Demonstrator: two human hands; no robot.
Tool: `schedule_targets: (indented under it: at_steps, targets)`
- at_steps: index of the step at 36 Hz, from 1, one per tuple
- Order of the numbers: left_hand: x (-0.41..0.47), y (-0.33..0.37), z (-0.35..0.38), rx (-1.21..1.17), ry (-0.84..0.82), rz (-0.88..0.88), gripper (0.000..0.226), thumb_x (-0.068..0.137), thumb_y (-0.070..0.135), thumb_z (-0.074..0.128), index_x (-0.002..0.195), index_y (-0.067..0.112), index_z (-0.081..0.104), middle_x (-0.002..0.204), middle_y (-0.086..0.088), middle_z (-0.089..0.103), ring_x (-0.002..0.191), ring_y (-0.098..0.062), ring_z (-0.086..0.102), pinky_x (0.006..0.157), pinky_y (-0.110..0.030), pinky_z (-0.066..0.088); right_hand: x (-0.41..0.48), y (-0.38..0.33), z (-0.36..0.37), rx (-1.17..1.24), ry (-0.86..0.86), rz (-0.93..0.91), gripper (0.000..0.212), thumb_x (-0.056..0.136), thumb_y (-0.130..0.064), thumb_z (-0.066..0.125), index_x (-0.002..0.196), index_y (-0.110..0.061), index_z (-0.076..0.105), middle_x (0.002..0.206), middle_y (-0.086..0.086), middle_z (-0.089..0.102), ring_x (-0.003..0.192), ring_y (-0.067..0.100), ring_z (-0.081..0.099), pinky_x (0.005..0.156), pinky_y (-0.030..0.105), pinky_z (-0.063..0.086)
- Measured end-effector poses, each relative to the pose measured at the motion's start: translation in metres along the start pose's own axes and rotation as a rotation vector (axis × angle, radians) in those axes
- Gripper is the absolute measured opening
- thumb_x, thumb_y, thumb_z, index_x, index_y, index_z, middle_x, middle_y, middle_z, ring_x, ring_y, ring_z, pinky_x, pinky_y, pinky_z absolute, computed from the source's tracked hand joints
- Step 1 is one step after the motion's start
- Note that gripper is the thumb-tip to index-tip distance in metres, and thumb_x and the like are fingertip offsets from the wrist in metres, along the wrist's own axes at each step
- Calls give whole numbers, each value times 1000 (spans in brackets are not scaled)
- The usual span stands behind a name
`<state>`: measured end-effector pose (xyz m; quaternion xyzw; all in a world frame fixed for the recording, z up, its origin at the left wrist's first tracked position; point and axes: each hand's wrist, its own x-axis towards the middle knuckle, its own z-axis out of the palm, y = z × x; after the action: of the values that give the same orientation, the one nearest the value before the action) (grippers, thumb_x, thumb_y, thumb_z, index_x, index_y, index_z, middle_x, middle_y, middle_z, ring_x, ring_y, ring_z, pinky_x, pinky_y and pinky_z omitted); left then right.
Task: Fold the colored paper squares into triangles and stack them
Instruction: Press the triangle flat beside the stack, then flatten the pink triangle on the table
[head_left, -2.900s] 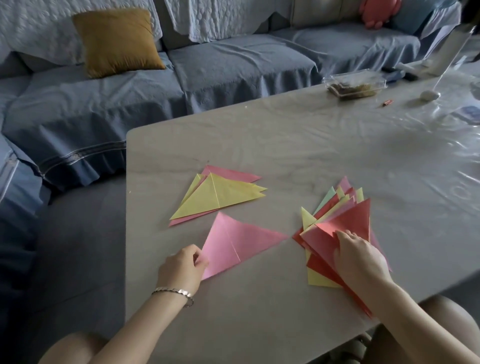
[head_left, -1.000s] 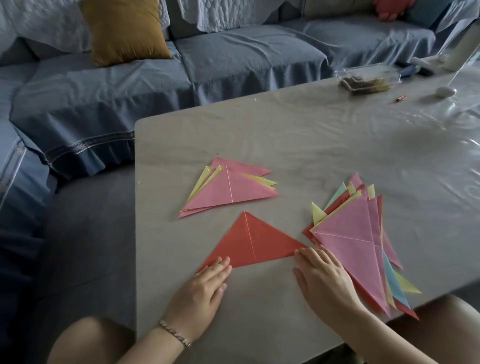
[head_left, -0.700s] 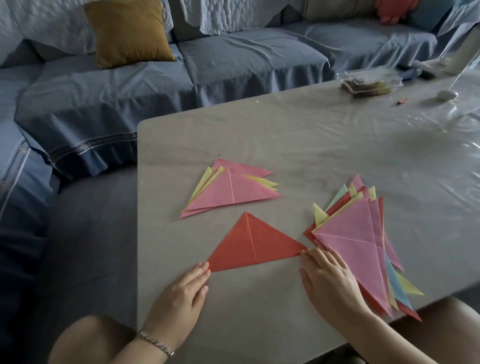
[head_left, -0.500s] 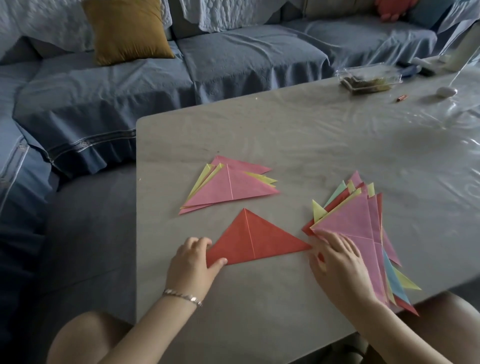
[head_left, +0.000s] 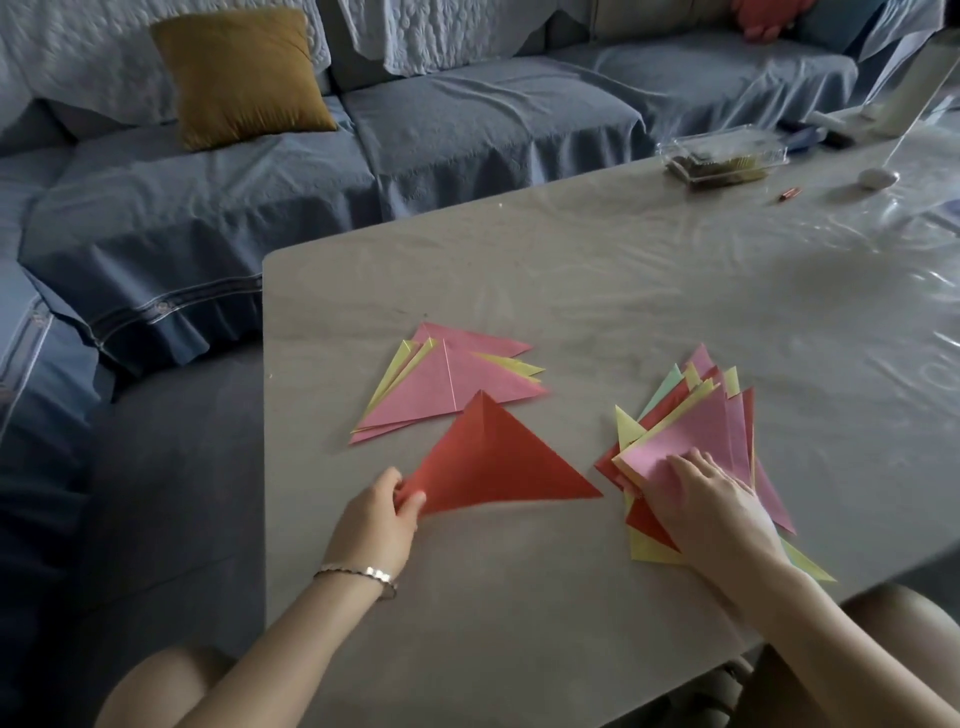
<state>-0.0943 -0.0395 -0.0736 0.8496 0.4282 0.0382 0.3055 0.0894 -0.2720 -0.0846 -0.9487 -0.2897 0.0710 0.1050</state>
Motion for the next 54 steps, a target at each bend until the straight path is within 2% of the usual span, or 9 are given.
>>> schedule_targets:
  at_steps: [10,15,18,22,27,31,42,50,54]
  targets:
    - [81,24,-39,-58,267,-45,30,91,22,53,116,6,51,112,-19,60,104,-36,56,83,-38,41,-1,-9,-14,-12,-44,123,24,98,-21,34,74,-19,41,66,-7,47,64,15,52,60,28,42]
    - [76,37,-31,142,329,7,54,86,31,59,132,8,41,131,-20,44,120,-37,40,97,-40,33,-11,-31,-23,116,10,111,19,100,-28,27,93,-22,44,67,-12,39,62,10,46,55,21,36]
    - [48,52,-15,-91,146,142,41,86,31,59,118,5,54,110,-8,60,105,-24,54,88,-27,36,-18,-52,-24,206,57,51,29,101,-27,26,109,-20,53,77,-7,54,72,19,55,60,26,34]
    - [2,71,7,-520,-392,27,33,87,35,55,105,8,60,92,-3,66,81,-16,64,79,-33,50,-24,-86,-11,219,196,-170,24,95,-17,41,90,-11,63,77,4,67,65,26,64,48,30,41]
    - [-22,70,18,-770,-450,-108,19,94,21,48,83,11,61,75,-6,65,62,-8,65,57,-24,55,-35,-116,1,284,79,-371,34,85,-28,34,92,-16,64,85,-6,66,72,15,64,54,21,45]
    - [-6,45,15,-537,-301,-125,17,87,15,52,71,11,56,70,-8,59,66,-21,59,64,-35,56,-40,-112,3,307,-50,-487,38,92,-34,39,115,-17,63,117,-1,64,104,18,58,85,29,47]
    - [44,24,-8,232,-288,146,27,91,20,49,116,13,45,99,-5,58,81,-22,53,63,-28,38,-29,-76,32,55,-65,-609,41,80,-37,40,108,-26,68,123,-3,62,114,14,58,93,27,44]
    - [45,19,17,141,87,461,55,82,-4,58,134,7,42,131,-11,47,120,-25,48,103,-22,31,-21,-86,49,49,-61,-693,46,76,-39,40,110,-23,66,122,-9,60,114,13,57,95,22,42]
    - [10,17,31,162,7,565,40,91,6,51,131,9,49,140,-5,45,130,-18,42,105,-16,18,-21,-86,56,97,6,-653,45,77,-39,42,114,-23,63,121,-10,59,114,11,55,93,22,45]
